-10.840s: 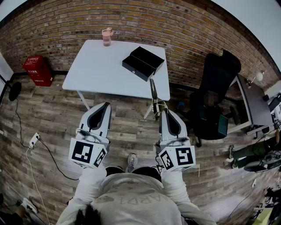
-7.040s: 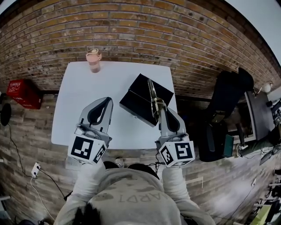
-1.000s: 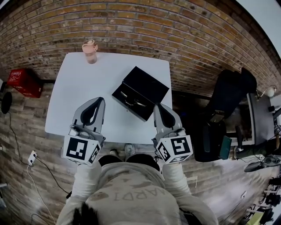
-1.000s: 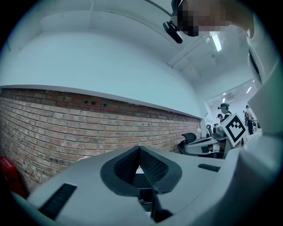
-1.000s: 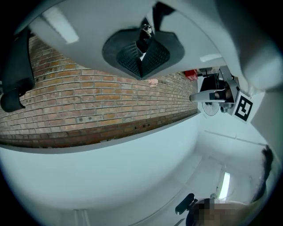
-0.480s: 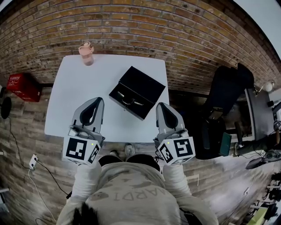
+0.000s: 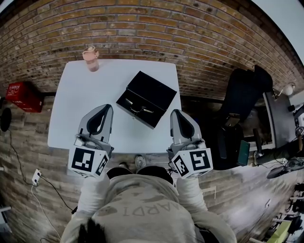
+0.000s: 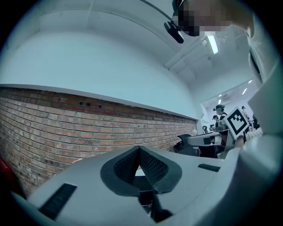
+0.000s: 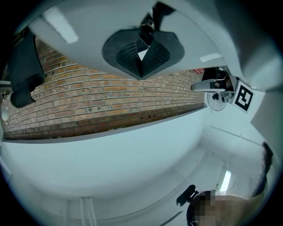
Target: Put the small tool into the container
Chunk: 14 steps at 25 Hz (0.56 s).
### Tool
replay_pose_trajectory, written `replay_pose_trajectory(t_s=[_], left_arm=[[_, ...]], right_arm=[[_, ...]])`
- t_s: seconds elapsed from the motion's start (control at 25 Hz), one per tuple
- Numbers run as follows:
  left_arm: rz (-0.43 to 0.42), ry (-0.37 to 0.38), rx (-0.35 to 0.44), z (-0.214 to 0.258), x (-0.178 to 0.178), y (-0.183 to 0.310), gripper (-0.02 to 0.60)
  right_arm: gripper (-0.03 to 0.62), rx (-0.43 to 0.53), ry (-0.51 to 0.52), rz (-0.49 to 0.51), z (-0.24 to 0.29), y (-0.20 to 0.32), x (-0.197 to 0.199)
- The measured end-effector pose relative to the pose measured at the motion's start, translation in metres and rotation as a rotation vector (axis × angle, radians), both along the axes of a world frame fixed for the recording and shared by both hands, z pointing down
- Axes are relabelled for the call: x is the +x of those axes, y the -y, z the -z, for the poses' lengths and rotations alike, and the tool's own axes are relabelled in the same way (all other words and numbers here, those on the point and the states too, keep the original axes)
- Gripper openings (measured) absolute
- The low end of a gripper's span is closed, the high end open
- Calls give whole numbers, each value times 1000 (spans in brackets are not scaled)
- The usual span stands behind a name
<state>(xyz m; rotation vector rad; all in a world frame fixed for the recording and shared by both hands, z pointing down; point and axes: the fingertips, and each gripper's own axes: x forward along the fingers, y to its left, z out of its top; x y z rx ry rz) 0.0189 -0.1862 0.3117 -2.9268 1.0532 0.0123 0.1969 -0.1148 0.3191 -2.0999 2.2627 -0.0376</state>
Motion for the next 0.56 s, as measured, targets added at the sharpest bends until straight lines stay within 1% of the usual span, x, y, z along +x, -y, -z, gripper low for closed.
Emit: replay_pose_trajectory(t_s=[0.56], left_arm=[[-8,-3,-12,-4,0,10,5]], right_arm=[[11,-11,-7,-10,-2,9,-2]])
